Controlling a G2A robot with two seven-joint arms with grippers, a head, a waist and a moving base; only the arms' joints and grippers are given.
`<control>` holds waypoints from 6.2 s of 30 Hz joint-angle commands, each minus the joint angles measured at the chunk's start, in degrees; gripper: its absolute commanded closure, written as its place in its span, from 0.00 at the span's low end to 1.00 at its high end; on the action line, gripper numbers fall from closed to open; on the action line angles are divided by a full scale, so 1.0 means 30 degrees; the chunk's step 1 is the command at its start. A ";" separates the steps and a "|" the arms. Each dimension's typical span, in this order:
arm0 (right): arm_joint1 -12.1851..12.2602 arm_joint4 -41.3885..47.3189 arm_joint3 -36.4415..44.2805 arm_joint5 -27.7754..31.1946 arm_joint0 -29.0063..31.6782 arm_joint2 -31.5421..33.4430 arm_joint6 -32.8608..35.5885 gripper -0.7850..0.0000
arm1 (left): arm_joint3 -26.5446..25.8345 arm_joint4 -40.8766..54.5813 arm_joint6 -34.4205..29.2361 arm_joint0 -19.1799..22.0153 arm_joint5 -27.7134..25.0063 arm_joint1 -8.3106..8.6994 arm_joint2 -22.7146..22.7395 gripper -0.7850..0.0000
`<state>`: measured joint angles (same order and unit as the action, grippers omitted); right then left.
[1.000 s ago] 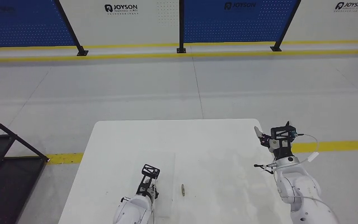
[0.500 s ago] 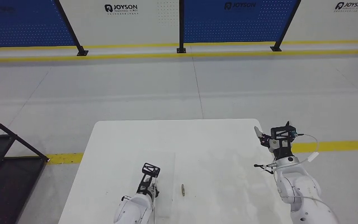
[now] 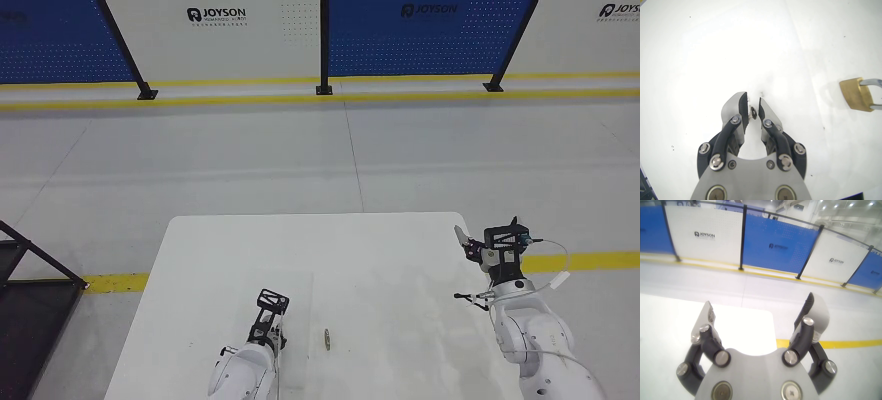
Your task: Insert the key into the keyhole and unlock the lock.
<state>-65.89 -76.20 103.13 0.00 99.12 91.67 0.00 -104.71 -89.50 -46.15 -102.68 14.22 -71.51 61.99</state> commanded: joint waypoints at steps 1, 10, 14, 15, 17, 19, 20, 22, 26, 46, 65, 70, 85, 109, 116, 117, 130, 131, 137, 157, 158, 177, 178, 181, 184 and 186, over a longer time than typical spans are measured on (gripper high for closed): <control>0.0000 0.0000 0.0000 0.0000 0.0000 0.0000 0.0000 0.00 | 0.0024 -0.0052 -0.0041 0.0021 0.0059 -0.0020 -0.0012 0.88; 0.0000 0.0000 0.0000 0.0000 0.0000 0.0000 0.0000 0.00 | -0.0261 -0.0493 -0.0210 -0.0268 0.0430 -0.0071 0.0005 1.00; 0.0000 0.0000 0.0000 0.0000 0.0000 0.0000 0.0000 0.00 | -0.0690 -0.0826 -0.0292 -0.0575 0.0521 -0.0070 0.0015 1.00; 0.0000 0.0000 0.0000 0.0000 0.0000 0.0000 0.0000 0.00 | -0.0839 -0.0939 -0.0302 -0.0682 0.0519 -0.0064 0.0026 1.00; 0.0000 0.0000 0.0000 0.0000 0.0000 0.0000 0.0000 0.00 | -0.1227 -0.1129 -0.0282 -0.0944 0.0538 -0.0046 0.0076 1.00; 0.0000 0.0000 0.0000 0.0000 0.0000 0.0000 0.0000 0.00 | -0.1636 -0.1347 -0.0143 -0.1270 0.0493 -0.0019 0.0123 1.00; 0.0000 0.0000 0.0000 0.0000 0.0000 0.0000 0.0000 0.00 | -0.1858 -0.1449 -0.0011 -0.1449 0.0478 0.0001 0.0188 1.00; 0.0000 0.0000 0.0000 0.0000 0.0000 0.0000 0.0000 0.00 | -0.2441 -0.1292 0.0443 -0.1877 0.0236 0.0047 0.0359 1.00; 0.0000 0.0000 0.0000 0.0000 0.0000 0.0000 0.0000 0.00 | -0.4024 -0.0077 0.2634 -0.3224 -0.1002 0.0272 0.1488 1.00; -0.0107 -0.2619 0.2338 0.0747 0.2969 -0.1732 -0.0776 0.00 | -0.1265 1.0404 1.8404 -0.7618 -1.8538 0.1592 1.0802 1.00; 0.0043 -0.9770 0.3330 0.2050 0.8415 -0.6170 -0.4815 0.00 | 0.0044 0.9953 1.9673 -0.7073 -1.9709 0.1664 1.0900 1.00; -0.0084 -1.0472 0.2688 0.1972 0.7852 -0.7788 -0.4356 0.00 | 0.0044 0.9953 1.9673 -0.7073 -1.9709 0.1664 1.0900 1.00; -0.0846 -0.9437 0.0147 0.0267 0.5061 -1.1810 -0.2040 0.00 | 0.0044 0.9953 1.9673 -0.7073 -1.9709 0.1664 1.0900 1.00; -0.2012 -0.4571 -0.4300 -0.0422 0.0839 -1.4110 0.0991 0.33 | 0.0044 0.9953 1.9673 -0.7073 -1.9709 0.1664 1.0900 1.00; -0.2116 -0.3944 -0.4849 -0.0551 0.0582 -1.4260 0.0702 0.51 | 0.0044 0.9953 1.9673 -0.7073 -1.9709 0.1664 1.0900 1.00; -0.2132 -0.3912 -0.4920 -0.0570 0.0538 -1.4302 0.0686 0.52 | 0.0044 0.9953 1.9673 -0.7073 -1.9709 0.1664 1.0900 1.00; -0.2451 -0.3420 -0.5824 -0.1037 -0.0274 -1.4996 0.0678 0.71 | 0.0044 0.9953 1.9673 -0.7073 -1.9709 0.1664 1.0900 1.00; -0.2470 -0.3370 -0.5874 -0.1083 -0.0317 -1.5019 0.0644 0.73 | 0.0044 0.9953 1.9673 -0.7073 -1.9709 0.1664 1.0900 1.00; -0.2535 -0.3250 -0.5992 -0.1267 -0.0451 -1.5099 0.0525 0.98 | 0.0044 0.9953 1.9673 -0.7073 -1.9709 0.1664 1.0900 1.00; -0.1357 -0.1371 -0.0473 0.1580 0.3329 -1.1651 -0.6022 1.00 | 0.0044 0.9953 1.9673 -0.7073 -1.9709 0.1664 1.0900 1.00; -0.1308 -0.0892 -0.0159 0.2060 0.3531 -1.1504 -0.6362 1.00 | 0.0044 0.9953 1.9673 -0.7073 -1.9709 0.1664 1.0900 1.00; -0.0796 0.3467 0.1142 0.7003 0.3824 -0.9472 -0.6112 1.00 | 0.0044 0.9953 1.9673 -0.7073 -1.9709 0.1664 1.0900 1.00; -0.0796 0.3467 0.1142 0.7003 0.3824 -0.9472 -0.6112 1.00 | 0.0044 0.9953 1.9673 -0.7073 -1.9709 0.1664 1.0900 1.00; -0.0796 0.3467 0.1142 0.7003 0.3824 -0.9472 -0.6112 1.00 | 0.0044 0.9953 1.9673 -0.7073 -1.9709 0.1664 1.0900 1.00; -0.0820 0.4004 0.1006 0.7244 0.3713 -0.9607 -0.6021 1.00 | 0.0102 1.0318 1.9412 -0.6881 -1.9475 0.1642 1.0616 1.00; -0.0849 0.4849 0.0581 0.8032 0.3373 -0.9824 -0.5990 1.00 | 0.0202 1.0879 1.9270 -0.6686 -1.9477 0.1600 1.0060 1.00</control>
<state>-68.38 -63.42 105.60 22.77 109.87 62.50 -17.78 -104.31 -58.07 11.84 -123.06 -44.01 -66.64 93.29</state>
